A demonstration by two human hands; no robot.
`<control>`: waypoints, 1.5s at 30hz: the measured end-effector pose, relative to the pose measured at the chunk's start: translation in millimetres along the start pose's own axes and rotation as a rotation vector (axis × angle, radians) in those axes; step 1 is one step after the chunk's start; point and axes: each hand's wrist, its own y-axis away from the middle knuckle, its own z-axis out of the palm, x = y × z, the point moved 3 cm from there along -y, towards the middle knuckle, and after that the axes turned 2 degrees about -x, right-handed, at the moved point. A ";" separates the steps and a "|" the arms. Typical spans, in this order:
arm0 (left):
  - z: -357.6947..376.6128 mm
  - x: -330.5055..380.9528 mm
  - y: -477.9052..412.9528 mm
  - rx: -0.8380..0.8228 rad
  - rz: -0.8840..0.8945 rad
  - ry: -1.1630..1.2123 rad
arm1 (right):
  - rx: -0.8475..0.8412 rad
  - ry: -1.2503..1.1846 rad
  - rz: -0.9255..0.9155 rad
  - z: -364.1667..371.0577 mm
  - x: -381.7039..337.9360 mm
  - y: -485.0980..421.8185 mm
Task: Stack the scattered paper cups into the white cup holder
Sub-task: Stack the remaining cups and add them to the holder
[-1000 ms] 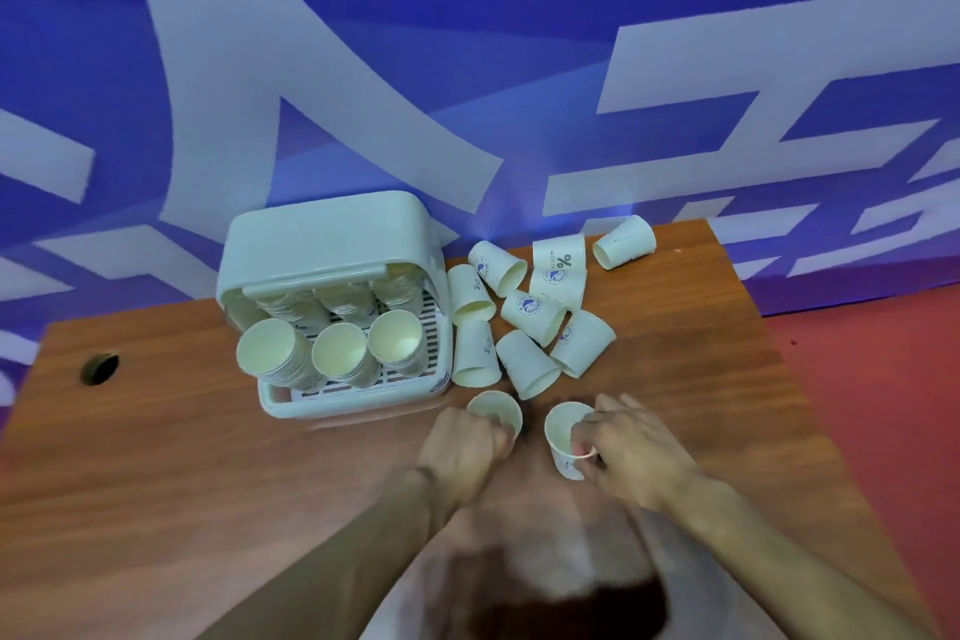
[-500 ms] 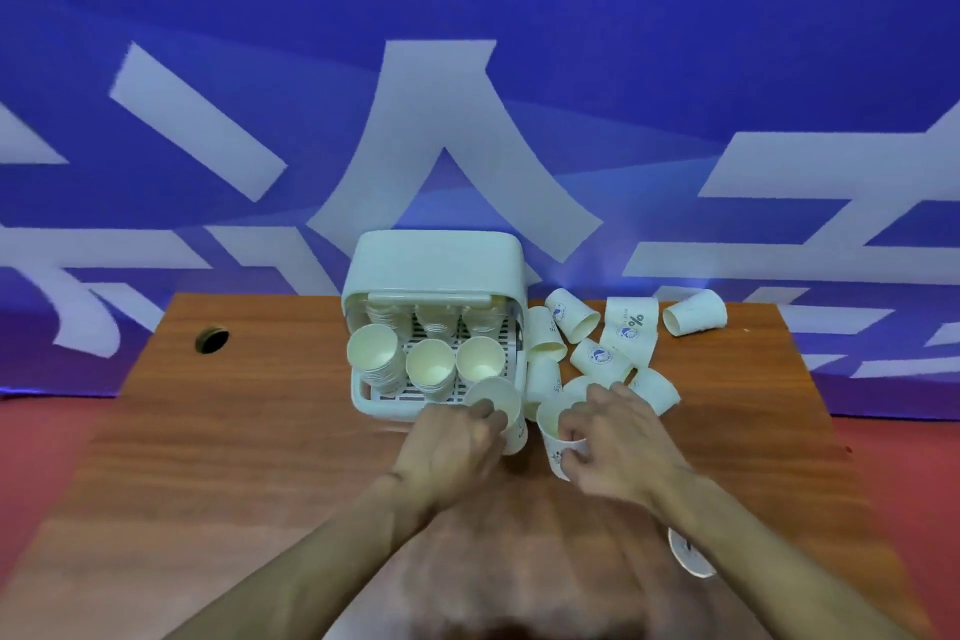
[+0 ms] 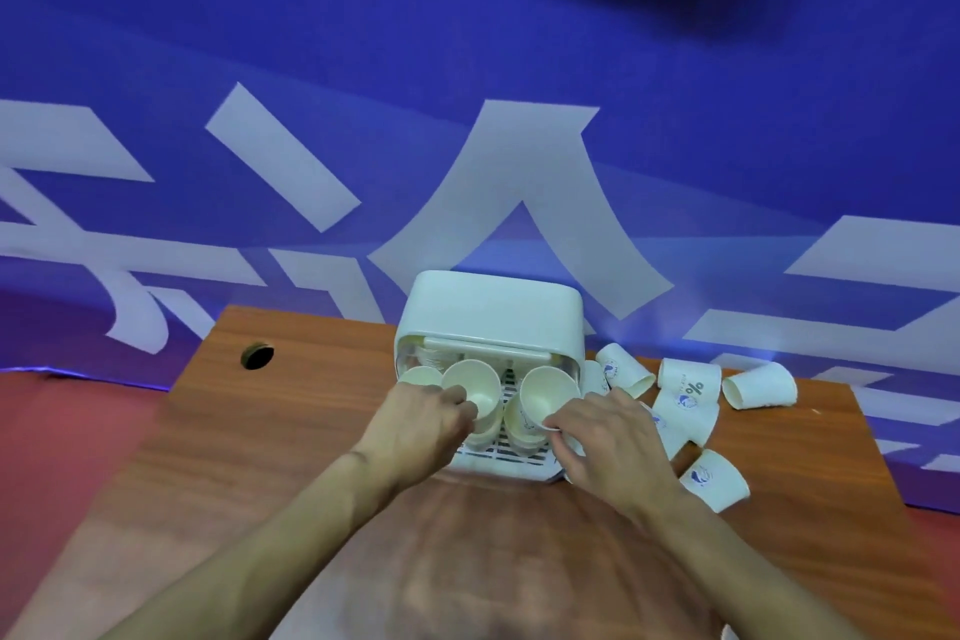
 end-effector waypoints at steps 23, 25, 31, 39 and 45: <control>51.2 4.0 -25.7 -0.212 0.034 -0.040 | -0.012 0.090 0.046 68.9 2.6 8.2; 64.4 4.7 -28.9 -0.231 0.005 -0.014 | -0.017 0.110 0.058 72.6 -0.6 8.2; 77.5 8.1 -34.9 -0.272 0.013 0.037 | -0.123 0.111 0.129 84.2 -8.2 10.2; 78.4 12.3 -38.9 -0.282 0.038 0.025 | -0.336 0.092 0.408 102.8 -13.0 1.0; 82.8 16.7 -38.6 -0.202 -0.002 0.077 | -0.394 0.035 0.499 98.6 -11.7 2.0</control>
